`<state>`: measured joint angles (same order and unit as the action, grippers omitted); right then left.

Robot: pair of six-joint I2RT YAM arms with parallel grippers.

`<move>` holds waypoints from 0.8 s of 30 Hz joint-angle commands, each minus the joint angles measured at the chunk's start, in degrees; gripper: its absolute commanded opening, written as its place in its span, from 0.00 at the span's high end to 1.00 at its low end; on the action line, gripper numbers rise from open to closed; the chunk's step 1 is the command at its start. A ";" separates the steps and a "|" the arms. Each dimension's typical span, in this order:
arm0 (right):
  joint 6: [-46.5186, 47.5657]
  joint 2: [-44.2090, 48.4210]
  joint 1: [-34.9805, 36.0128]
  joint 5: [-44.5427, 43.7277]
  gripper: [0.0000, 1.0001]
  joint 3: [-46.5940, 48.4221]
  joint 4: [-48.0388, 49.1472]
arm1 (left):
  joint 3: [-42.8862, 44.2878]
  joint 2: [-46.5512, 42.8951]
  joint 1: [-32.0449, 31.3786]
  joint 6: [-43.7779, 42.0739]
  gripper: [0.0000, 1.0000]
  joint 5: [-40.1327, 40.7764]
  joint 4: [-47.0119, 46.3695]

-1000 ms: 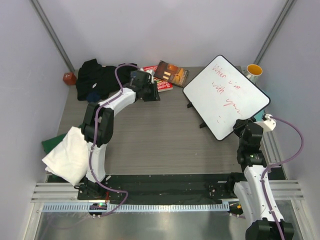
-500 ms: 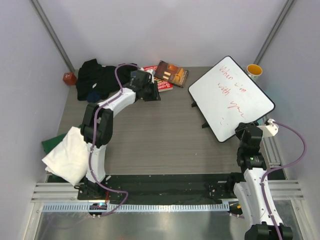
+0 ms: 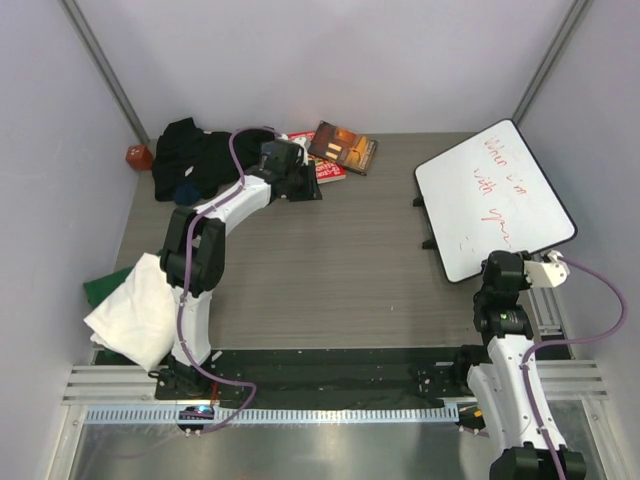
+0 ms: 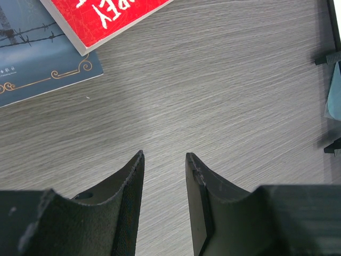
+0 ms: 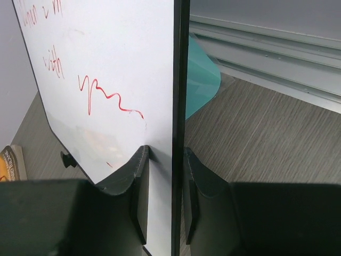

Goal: Fold and stack the t-shirts

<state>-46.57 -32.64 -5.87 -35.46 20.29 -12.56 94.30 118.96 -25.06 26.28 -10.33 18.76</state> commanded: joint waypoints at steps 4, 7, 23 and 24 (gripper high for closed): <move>1.57 -3.65 -0.99 -13.66 0.99 0.10 -7.57 | 0.00 -2.50 -0.17 -1.58 0.62 -0.75 -0.39; 1.13 -3.92 -0.99 -15.07 0.99 0.01 -7.66 | 0.35 -2.33 -0.17 -1.50 0.62 -0.75 -0.31; -1.60 -4.10 -1.07 -17.28 0.99 0.36 -9.42 | -0.08 -2.59 -0.17 -1.94 0.62 -0.83 -0.40; -1.51 -3.83 -1.07 -16.84 0.99 0.27 -9.42 | -0.17 -2.68 -0.17 -1.94 0.62 -0.75 -0.40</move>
<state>-47.99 -37.58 -6.66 -49.69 20.36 -21.54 94.30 118.96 -25.08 25.06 -10.33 18.76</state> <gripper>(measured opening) 0.019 0.379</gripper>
